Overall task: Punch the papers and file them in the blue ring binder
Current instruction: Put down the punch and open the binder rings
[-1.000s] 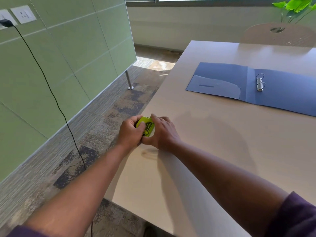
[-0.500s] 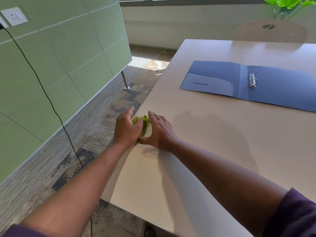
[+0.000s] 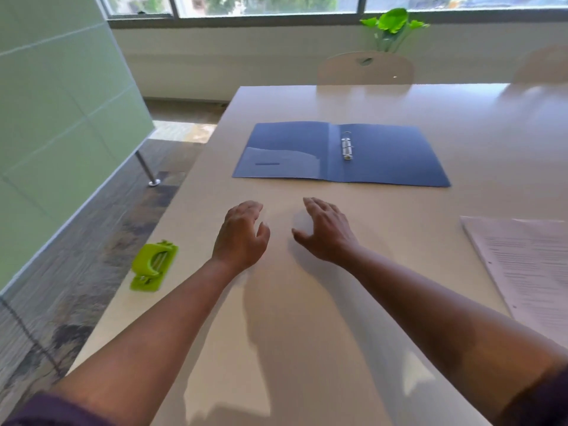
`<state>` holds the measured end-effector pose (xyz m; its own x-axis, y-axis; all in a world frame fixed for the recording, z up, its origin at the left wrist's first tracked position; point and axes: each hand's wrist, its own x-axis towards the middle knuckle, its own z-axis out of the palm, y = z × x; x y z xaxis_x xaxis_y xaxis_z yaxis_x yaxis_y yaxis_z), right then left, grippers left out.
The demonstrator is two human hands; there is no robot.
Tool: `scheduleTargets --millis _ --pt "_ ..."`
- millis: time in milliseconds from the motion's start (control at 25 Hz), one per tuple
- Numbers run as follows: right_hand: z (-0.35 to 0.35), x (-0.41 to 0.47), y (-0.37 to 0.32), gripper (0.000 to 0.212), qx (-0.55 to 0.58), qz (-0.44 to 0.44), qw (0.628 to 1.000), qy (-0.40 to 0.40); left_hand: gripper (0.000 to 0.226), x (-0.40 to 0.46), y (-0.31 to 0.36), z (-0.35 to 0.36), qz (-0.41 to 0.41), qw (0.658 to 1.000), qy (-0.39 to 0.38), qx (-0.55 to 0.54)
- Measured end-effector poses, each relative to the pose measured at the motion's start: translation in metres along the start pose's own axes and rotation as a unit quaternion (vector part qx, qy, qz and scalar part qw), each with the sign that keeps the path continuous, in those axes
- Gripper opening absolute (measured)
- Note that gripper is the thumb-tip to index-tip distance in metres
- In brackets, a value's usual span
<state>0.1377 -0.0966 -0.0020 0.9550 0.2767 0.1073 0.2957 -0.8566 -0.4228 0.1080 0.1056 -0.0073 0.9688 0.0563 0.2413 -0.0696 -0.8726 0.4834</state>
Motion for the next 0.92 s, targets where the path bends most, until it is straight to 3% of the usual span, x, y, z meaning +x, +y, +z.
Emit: scheduleTargets --millis 160,320,640,920 --pt "-0.032 -0.007 0.084 0.081 -0.043 0.1 0.994 0.028 0.06 0.025 0.038 0.04 0.029 0.996 -0.084 0.008" --pt "-0.046 0.0 0.128 0.078 -0.032 0.142 0.989 0.039 0.06 0.058 0.062 0.063 0.073 0.992 -0.095 0.045" --pt "-0.048 0.043 0.156 0.078 -0.066 0.143 0.987 0.041 0.069 0.121 0.076 0.093 0.096 0.98 -0.141 0.101" --pt "-0.048 0.066 0.163 0.085 -0.126 0.168 0.977 -0.025 0.078 0.143 0.077 0.101 0.063 0.965 -0.2 0.159"
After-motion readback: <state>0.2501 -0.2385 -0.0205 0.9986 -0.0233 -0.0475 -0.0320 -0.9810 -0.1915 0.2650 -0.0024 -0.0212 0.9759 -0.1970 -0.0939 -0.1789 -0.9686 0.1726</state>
